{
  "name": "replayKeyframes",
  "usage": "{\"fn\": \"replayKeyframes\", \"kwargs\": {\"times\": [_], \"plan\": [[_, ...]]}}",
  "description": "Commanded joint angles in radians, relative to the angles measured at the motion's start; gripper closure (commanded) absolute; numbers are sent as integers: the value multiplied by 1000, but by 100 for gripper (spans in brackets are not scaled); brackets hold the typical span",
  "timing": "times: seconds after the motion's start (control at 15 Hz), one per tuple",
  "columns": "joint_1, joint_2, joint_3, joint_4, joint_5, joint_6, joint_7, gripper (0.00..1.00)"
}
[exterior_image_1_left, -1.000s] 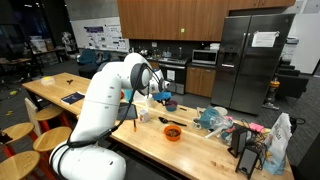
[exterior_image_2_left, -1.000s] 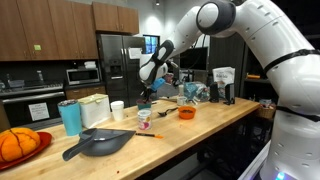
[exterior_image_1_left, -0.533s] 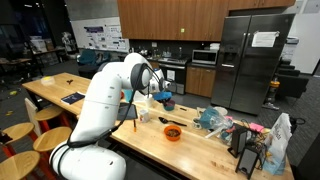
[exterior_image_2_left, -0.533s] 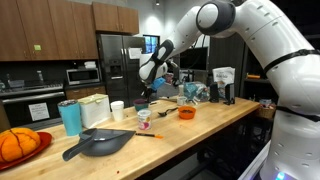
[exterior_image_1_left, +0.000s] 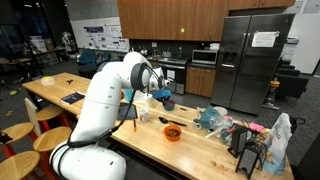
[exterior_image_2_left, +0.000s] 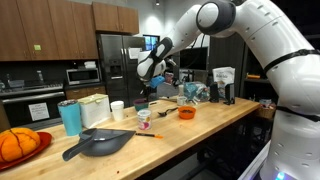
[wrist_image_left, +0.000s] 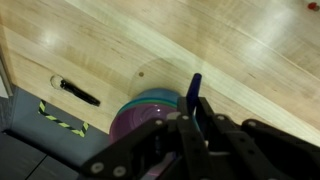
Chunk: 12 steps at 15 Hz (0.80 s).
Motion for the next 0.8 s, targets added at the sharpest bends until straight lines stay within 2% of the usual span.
{"fn": "replayKeyframes", "kwargs": {"times": [0.0, 0.33, 0.53, 0.73], "plan": [[-22, -63, 46, 13, 63, -139, -37, 97], [-43, -156, 82, 29, 157, -300, -81, 97], [-82, -226, 99, 21, 269, -442, -123, 97], [-131, -310, 105, -33, 362, -531, -264, 97]]}}
